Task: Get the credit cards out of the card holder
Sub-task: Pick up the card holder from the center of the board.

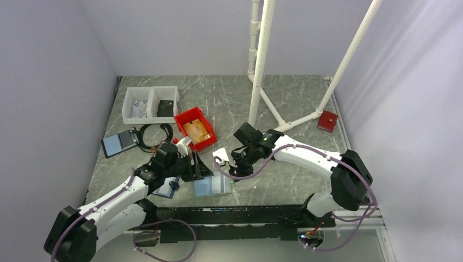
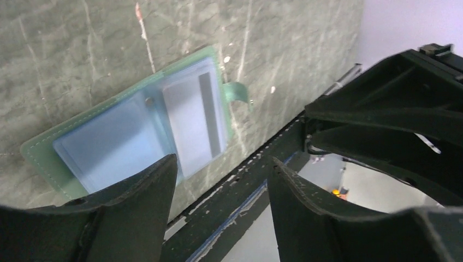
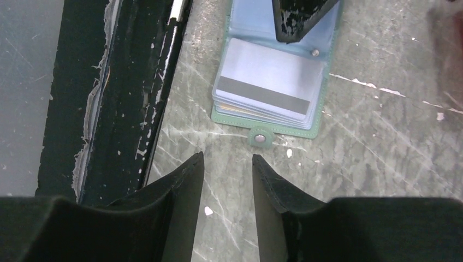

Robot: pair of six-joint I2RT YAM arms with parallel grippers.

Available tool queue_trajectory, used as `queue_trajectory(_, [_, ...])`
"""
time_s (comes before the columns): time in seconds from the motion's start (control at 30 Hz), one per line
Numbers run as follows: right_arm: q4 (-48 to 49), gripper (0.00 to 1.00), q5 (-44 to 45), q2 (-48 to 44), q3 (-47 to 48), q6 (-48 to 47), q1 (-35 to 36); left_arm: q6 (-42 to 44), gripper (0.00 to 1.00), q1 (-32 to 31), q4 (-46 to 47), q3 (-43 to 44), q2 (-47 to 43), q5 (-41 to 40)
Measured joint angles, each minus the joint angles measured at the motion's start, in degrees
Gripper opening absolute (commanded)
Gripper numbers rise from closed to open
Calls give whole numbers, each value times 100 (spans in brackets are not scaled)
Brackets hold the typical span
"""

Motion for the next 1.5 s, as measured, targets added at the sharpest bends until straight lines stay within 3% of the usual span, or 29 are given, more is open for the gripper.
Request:
queue_trajectory(0.23, [282,27,352,275,-52,155,457,-98,49,-605,-136,61,575,-782])
queue_trajectory(0.43, [457,17,664,566,-52,310,778,-118,45,-857,-42,181,1222,-1005])
queue_trajectory(0.73, [540,17,907,778,-28,588,719,-142,38,-964,260,186,1589,-1174])
queue_trajectory(1.23, [588,15,531,979,131,1060,70,-247,38,-990,837,157,1978,-1215])
queue_trajectory(1.5, [699,14,450,1325,133,1377,31,-330,15,-988,1163,57,2214,-1220])
